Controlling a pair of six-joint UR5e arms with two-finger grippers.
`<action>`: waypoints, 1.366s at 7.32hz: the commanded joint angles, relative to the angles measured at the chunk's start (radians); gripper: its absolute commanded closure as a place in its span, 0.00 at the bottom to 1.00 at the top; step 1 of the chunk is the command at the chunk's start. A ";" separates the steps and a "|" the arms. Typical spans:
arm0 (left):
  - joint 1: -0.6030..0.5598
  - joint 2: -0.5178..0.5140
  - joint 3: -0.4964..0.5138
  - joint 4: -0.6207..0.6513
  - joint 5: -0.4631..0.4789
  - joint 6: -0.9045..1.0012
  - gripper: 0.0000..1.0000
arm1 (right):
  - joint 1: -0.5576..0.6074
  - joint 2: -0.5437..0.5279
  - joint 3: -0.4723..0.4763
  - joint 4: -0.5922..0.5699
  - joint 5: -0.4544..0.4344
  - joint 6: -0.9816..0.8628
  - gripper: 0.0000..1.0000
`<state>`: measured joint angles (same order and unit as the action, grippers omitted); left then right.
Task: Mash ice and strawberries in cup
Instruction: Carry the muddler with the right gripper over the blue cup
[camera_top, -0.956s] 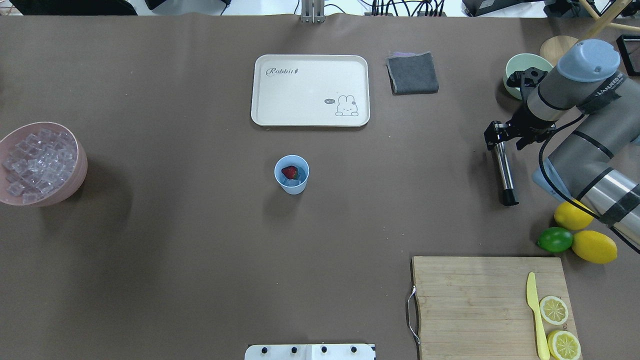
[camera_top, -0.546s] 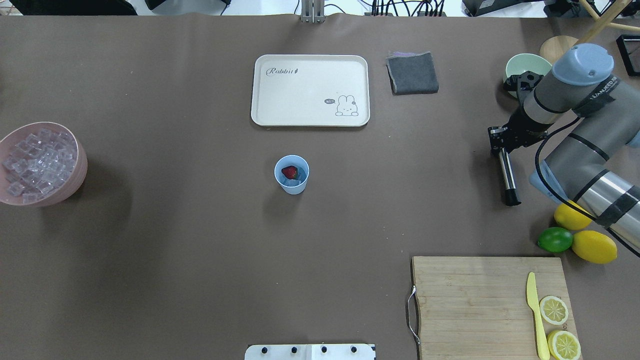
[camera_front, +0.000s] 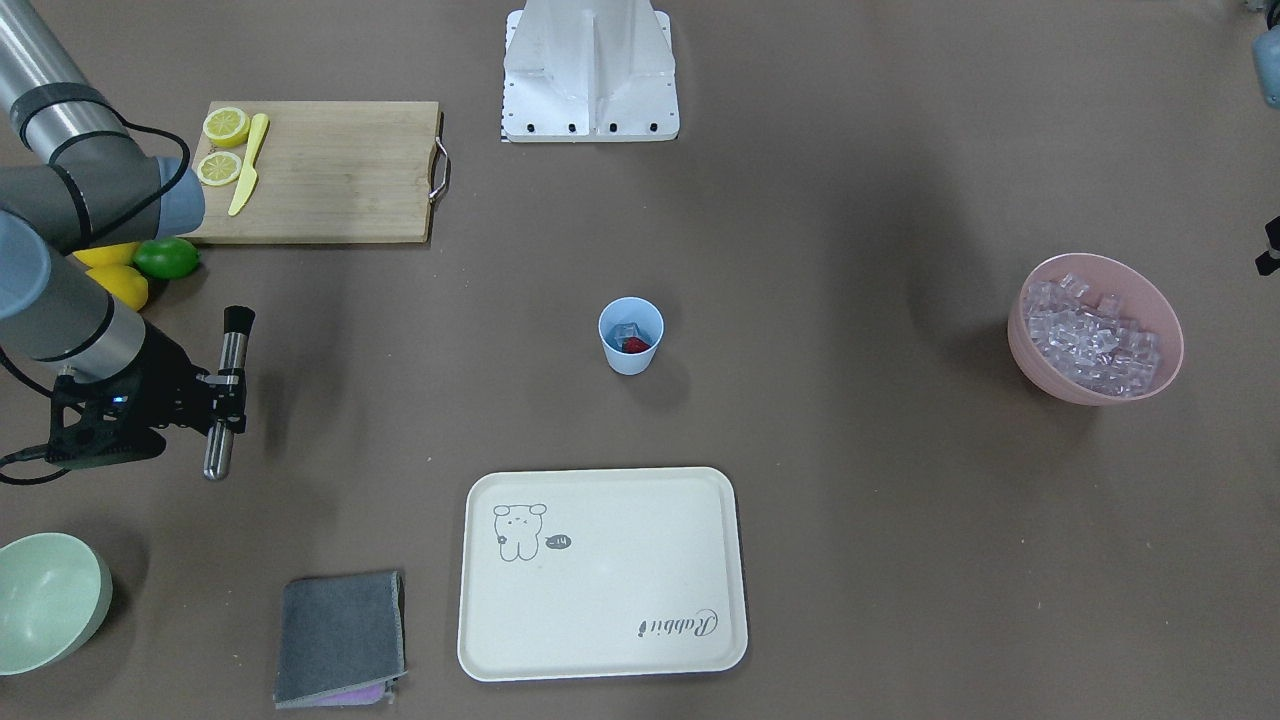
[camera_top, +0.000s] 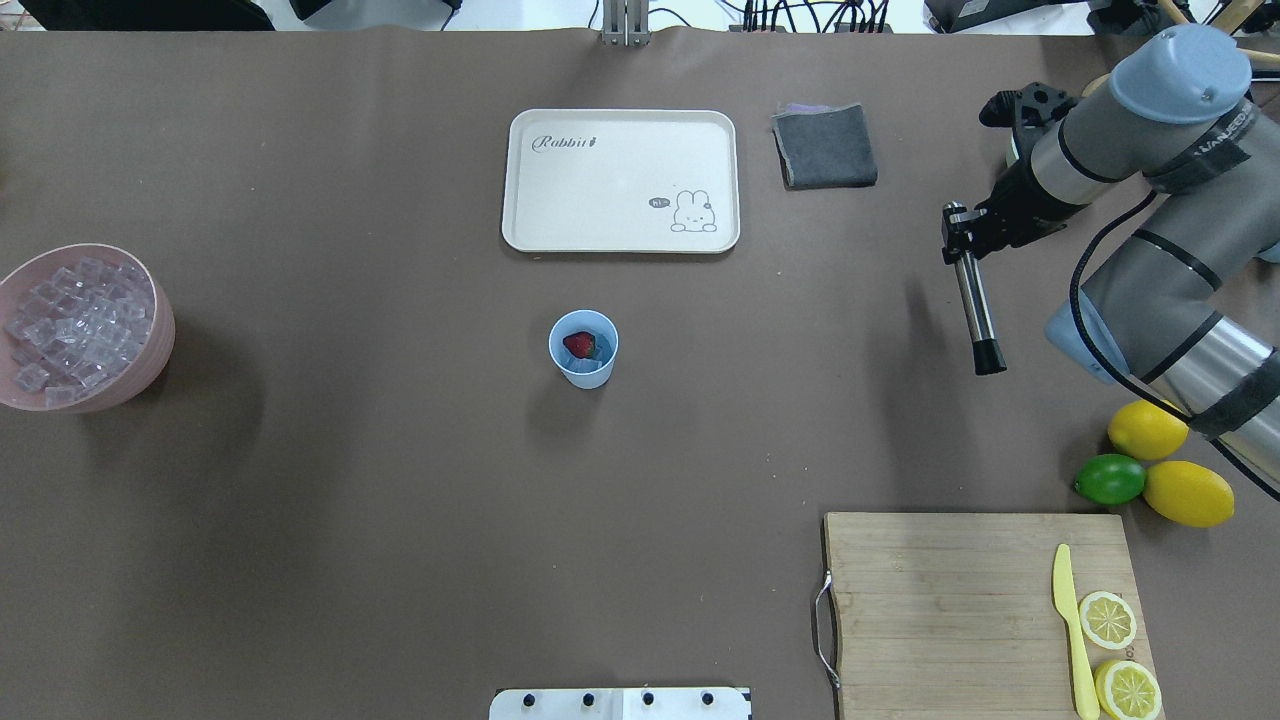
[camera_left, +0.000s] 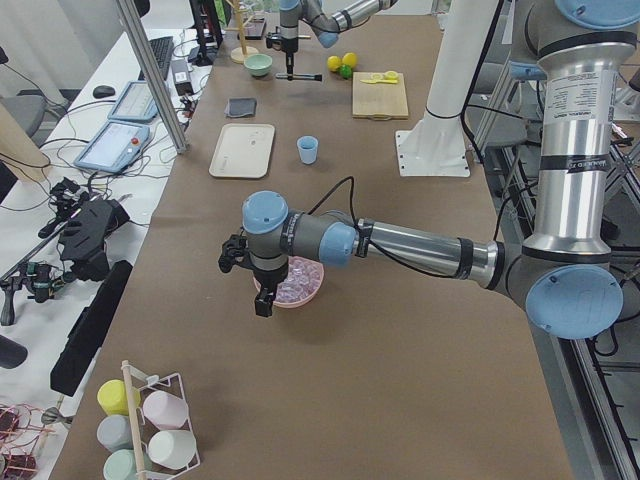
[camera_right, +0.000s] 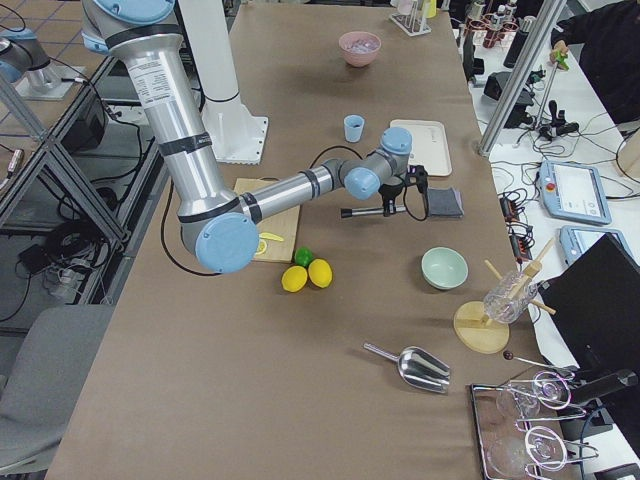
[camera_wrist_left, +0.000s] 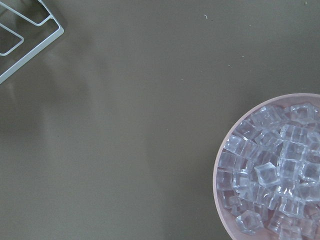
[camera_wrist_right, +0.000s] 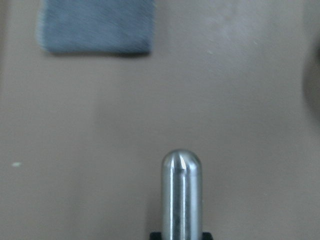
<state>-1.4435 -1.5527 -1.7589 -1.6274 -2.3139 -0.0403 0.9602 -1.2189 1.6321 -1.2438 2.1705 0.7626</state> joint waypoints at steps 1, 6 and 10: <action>0.000 0.009 -0.004 -0.005 0.001 0.008 0.02 | -0.044 0.007 0.278 0.038 -0.125 0.049 1.00; 0.000 0.011 0.002 0.000 0.001 0.010 0.03 | -0.538 0.096 0.210 0.725 -0.990 0.151 1.00; 0.002 0.010 -0.002 0.001 -0.001 0.010 0.03 | -0.618 0.136 0.108 0.849 -1.224 0.071 1.00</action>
<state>-1.4430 -1.5425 -1.7613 -1.6271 -2.3147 -0.0307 0.3540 -1.0966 1.7818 -0.4443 0.9894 0.8596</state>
